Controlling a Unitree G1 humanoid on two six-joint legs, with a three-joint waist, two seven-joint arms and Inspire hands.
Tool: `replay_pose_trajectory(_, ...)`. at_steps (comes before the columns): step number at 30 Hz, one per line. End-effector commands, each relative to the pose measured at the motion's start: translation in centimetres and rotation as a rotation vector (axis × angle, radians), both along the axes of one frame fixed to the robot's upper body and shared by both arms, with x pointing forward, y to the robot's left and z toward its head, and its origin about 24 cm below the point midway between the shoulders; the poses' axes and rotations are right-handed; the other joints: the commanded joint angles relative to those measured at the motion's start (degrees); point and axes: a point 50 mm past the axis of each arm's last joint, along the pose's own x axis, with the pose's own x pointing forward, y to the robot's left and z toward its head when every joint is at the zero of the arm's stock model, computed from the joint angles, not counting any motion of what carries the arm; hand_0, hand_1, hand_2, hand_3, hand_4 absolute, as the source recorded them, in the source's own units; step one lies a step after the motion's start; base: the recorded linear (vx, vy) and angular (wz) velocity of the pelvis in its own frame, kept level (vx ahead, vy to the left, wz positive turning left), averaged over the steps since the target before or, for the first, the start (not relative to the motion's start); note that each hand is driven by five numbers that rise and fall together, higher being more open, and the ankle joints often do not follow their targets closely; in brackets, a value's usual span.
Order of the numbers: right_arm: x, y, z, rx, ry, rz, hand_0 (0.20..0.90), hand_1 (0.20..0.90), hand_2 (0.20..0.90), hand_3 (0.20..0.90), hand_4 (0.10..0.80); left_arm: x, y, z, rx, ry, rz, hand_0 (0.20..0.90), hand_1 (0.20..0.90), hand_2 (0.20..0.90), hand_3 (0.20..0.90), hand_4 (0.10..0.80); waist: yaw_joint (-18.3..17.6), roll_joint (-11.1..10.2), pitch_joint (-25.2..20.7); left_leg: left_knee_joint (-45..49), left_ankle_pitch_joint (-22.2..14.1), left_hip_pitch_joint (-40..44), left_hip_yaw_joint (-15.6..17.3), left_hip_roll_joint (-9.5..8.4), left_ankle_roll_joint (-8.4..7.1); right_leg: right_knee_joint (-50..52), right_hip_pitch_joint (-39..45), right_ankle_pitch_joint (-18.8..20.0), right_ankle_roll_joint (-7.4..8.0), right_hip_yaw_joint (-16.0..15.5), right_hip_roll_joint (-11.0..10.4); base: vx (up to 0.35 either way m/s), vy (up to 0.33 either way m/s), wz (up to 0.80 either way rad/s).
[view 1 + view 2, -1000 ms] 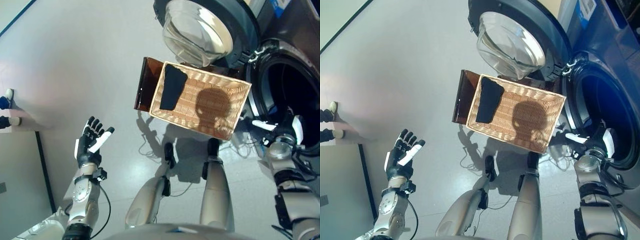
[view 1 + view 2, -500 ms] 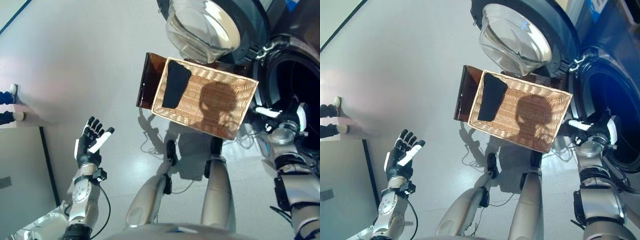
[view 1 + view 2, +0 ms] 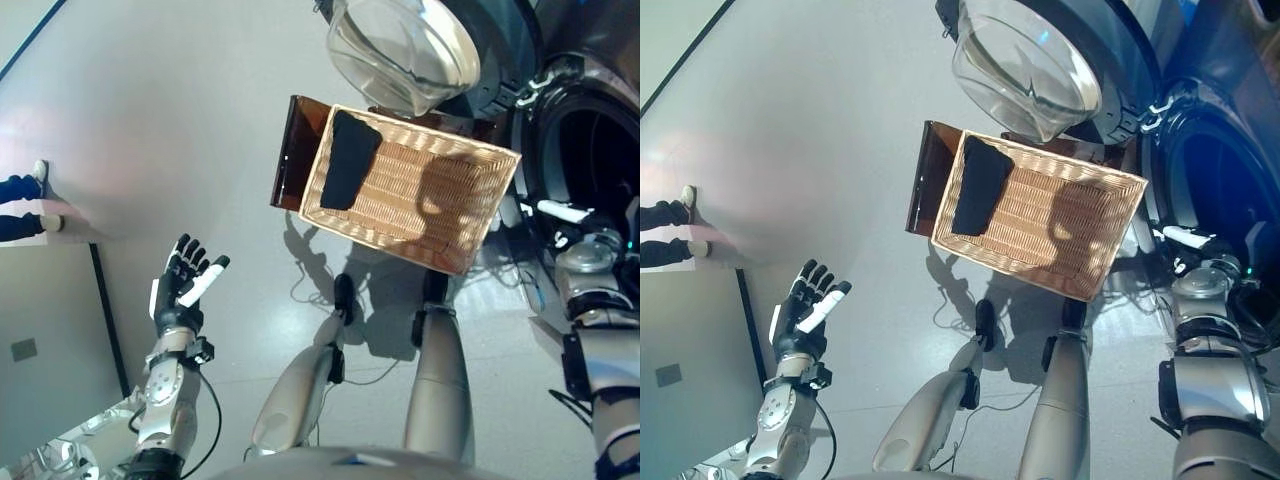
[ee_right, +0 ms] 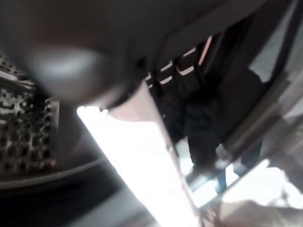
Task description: Pick up the clothes and place them into the washing machine
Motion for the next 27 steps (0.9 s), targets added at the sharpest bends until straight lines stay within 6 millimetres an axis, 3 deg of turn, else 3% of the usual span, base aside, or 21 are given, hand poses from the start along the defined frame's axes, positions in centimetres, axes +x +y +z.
replay_pose_trajectory(1, -1.5, -3.3, 5.7, -0.149, -0.080, -0.097, 0.900, 0.900, 0.900, 0.900, 0.800, 0.0, 2.7, 2.7, 0.108, -0.137, 0.062, 0.900, 0.900, 0.900, 0.900, 0.800, 0.63, 0.80, 0.28, -0.85, -1.16, -1.09, -1.55, -0.33, -3.53, -7.16, 4.64, 2.00, 2.21, -0.12, 0.73, 0.000, 0.000, 0.00)
replay_pose_trajectory(10, -2.5, -4.8, 8.3, -0.232, -0.043, -0.162, 0.900, 0.900, 0.900, 0.900, 0.800, 0.1, 2.4, 3.0, 0.099, -0.152, 0.050, 0.900, 0.900, 0.900, 0.900, 0.800, 0.64, 1.50, 1.04, -0.85, -0.95, -1.50, -1.47, -0.53, -3.67, -5.80, 3.31, 1.68, 2.04, 0.39, 0.90, 0.000, 0.000, 0.00)
replay_pose_trajectory(19, -5.2, -7.1, 9.8, -0.318, 0.056, -0.299, 0.900, 0.900, 0.900, 0.900, 0.800, 0.0, 2.8, 2.6, 0.097, -0.134, 0.062, 0.900, 0.900, 0.900, 0.900, 0.800, 0.43, 1.63, 0.33, -0.85, -1.11, -1.14, -1.49, -0.68, -3.82, -5.70, 3.67, 1.64, 2.06, 0.29, 0.93, 0.000, -0.001, 0.00)
replay_pose_trajectory(27, -6.1, -7.7, 12.0, -0.424, 0.068, -0.370, 0.900, 0.900, 0.900, 0.900, 0.800, -0.1, 3.3, 2.4, 0.109, -0.116, 0.090, 0.900, 0.900, 0.900, 0.900, 0.800, -0.05, 1.28, 0.00, -0.85, -1.32, -0.86, -1.72, -0.74, -3.85, -6.14, 4.08, 1.93, 2.08, 0.11, 0.99, 0.000, 0.000, 0.00)
